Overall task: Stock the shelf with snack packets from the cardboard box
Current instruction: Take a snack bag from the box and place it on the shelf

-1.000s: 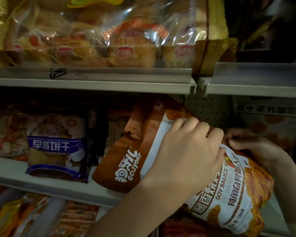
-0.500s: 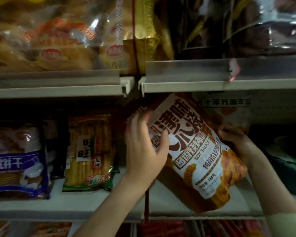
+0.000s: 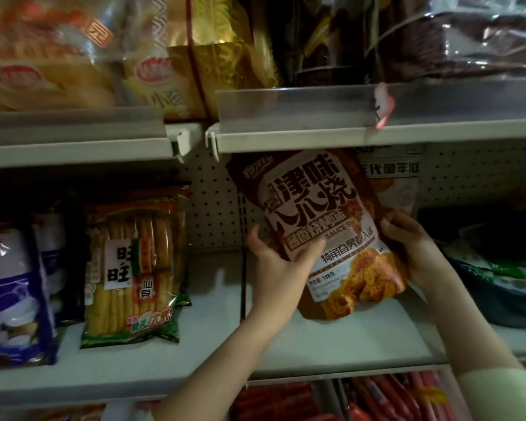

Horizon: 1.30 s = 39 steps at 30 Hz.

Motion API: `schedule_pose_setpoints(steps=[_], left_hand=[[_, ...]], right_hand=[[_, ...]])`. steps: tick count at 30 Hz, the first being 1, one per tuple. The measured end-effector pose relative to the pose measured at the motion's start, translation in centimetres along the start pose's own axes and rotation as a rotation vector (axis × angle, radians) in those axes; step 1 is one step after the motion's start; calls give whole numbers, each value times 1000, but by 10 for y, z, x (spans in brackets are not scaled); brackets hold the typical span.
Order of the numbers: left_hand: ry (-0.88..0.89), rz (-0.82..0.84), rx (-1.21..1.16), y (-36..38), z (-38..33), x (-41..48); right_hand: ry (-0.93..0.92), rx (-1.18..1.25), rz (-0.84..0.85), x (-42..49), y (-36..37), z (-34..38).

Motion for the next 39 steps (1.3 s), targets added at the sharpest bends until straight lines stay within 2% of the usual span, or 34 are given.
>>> schedule_pose_setpoints(steps=[5,9,11,13,16,18,22,26,29,32,35,39], left_hand=[[-120,10,6,10,6,22],[-91,60,69,22,7,20],[-63,134,98,33,5,19],[-38,231,139,44,-1,18],[3,332,186,57,-7,24],[11,372,176,64,-8,27],[16,342,119,72,0,33],[109,314,132,74,5,29],[245,284,158,68,-8,25],[338,250,250,51,-23,23],[364,186,442,25,-36,17],[494,130,675,-25,-58,8]], right_hand=[[10,-47,36,-6,-9,3],[32,-67,-24,-13,-15,13],[4,-89,-115,-13,-14,15],[-43,-115,-273,-11,-13,14],[-174,-149,-530,-10,-16,18],[-272,-275,-649,-9,-17,21],[-418,-505,-797,-13,-10,12],[-613,-764,-948,-24,6,8],[-895,-943,-872,-35,33,10],[-1089,-1105,-783,-42,67,5],[-1209,-1180,-655,-46,101,-2],[-1261,-1154,-443,-48,148,-13]])
Point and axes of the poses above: each hand's wrist, its own x-axis towards the middle knuckle, its own y-axis out of the palm, z = x × y, the point moved 3 cm from there along x, towards the middle knuckle, and after that the axes turned 5 degrees about y, right-handed, at the moved point
